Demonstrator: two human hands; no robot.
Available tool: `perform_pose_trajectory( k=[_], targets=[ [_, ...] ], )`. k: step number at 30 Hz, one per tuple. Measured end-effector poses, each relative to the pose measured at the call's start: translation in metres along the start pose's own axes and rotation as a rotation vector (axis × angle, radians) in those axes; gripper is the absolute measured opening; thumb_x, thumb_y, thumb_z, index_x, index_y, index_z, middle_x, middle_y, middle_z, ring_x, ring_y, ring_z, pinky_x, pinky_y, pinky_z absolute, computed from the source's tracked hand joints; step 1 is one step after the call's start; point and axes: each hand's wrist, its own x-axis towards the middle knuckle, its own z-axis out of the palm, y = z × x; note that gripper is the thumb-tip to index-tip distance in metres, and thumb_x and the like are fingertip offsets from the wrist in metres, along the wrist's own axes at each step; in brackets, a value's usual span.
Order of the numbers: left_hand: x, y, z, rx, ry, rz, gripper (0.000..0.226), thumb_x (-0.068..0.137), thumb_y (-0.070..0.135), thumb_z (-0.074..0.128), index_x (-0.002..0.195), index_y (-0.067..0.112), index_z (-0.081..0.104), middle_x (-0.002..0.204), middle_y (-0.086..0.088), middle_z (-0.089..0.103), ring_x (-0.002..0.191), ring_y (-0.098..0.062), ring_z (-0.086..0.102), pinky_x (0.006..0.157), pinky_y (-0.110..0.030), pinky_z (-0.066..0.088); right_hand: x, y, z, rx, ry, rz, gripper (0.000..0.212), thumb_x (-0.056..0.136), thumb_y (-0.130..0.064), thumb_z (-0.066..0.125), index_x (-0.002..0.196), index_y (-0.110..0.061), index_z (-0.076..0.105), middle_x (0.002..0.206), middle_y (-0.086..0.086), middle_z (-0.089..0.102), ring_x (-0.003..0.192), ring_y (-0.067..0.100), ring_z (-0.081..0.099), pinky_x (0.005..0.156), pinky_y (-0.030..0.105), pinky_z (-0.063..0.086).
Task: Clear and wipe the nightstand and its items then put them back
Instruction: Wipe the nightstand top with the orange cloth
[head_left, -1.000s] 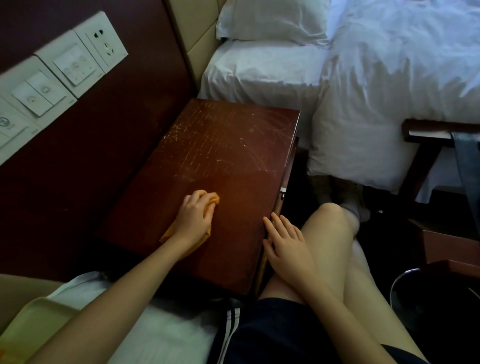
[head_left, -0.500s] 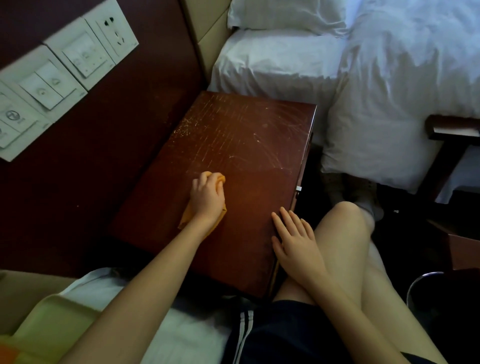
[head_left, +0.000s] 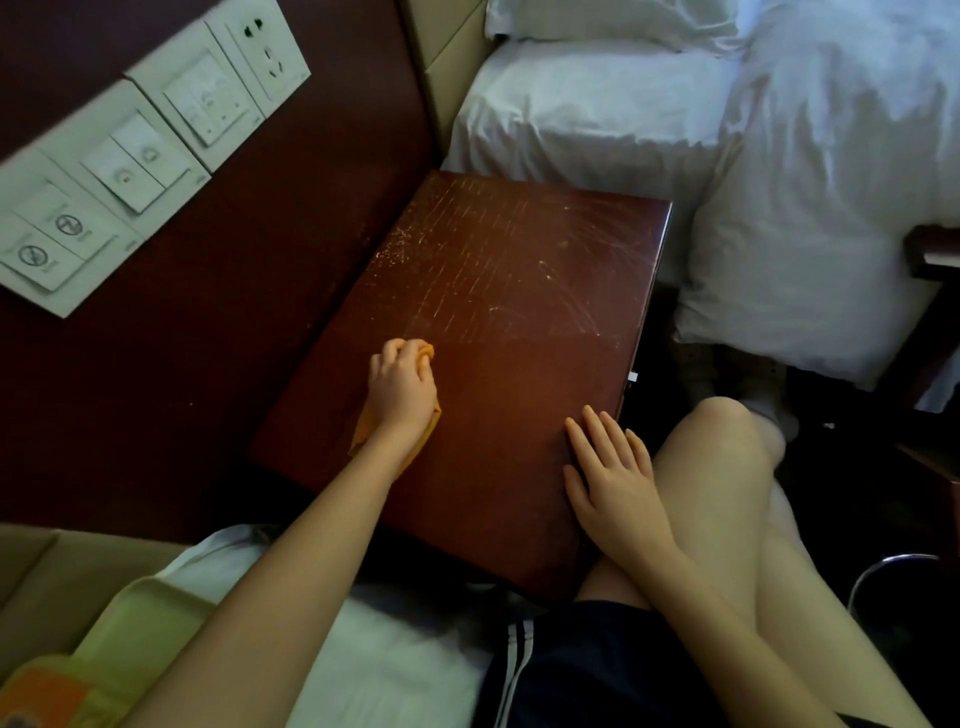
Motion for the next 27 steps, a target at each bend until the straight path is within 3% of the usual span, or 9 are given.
perform_pose_trajectory(
  k=[3,10,20,23,27],
  targets=[
    [0.0,0.016,0.007,-0.002,-0.016,0.019,0.027,0.096,0.018,0.043,0.118,0.015,0.059,0.126,-0.005,0.051,0.111,-0.023,0.044,0.09,-0.03,0.037,0.001,0.0,0.0,-0.003,0.0,0.01,0.051,0.087,-0.03,0.035,0.126,-0.006,0.056,0.133,0.017,0.052,0.123,0.035,0.049,0.1,0.052,0.035],
    [-0.026,-0.003,0.005,-0.016,-0.121,0.263,0.029,0.094,0.019,0.048,0.121,0.019,0.059,0.123,-0.004,0.053,0.11,-0.021,0.044,0.088,-0.026,0.037,0.005,-0.006,-0.001,0.003,-0.01,0.011,0.051,0.087,-0.03,0.035,0.126,-0.006,0.057,0.132,0.016,0.053,0.122,0.034,0.05,0.099,0.052,0.035],
    [0.014,-0.01,0.0,0.019,0.007,-0.024,0.028,0.095,0.018,0.044,0.119,0.015,0.059,0.128,-0.005,0.05,0.111,-0.023,0.043,0.086,-0.026,0.034,0.016,-0.017,-0.001,0.043,-0.001,-0.033,0.047,0.082,-0.02,0.054,0.126,-0.003,0.056,0.132,0.017,0.053,0.123,0.037,0.048,0.1,0.054,0.035],
    [0.013,0.003,0.006,0.02,-0.001,-0.004,0.027,0.095,0.017,0.044,0.118,0.015,0.059,0.127,-0.006,0.05,0.109,-0.023,0.044,0.086,-0.029,0.038,0.02,-0.019,-0.002,0.072,-0.027,-0.02,0.047,0.085,-0.021,0.051,0.129,-0.003,0.054,0.135,0.017,0.05,0.127,0.037,0.044,0.103,0.052,0.031],
    [-0.007,0.008,0.01,0.007,-0.066,0.149,0.028,0.094,0.016,0.047,0.12,0.016,0.059,0.122,-0.005,0.053,0.107,-0.023,0.045,0.086,-0.03,0.04,0.028,-0.025,0.0,0.103,-0.058,-0.026,0.048,0.088,-0.023,0.047,0.133,-0.006,0.049,0.14,0.015,0.045,0.132,0.035,0.037,0.107,0.049,0.024]
  ],
)
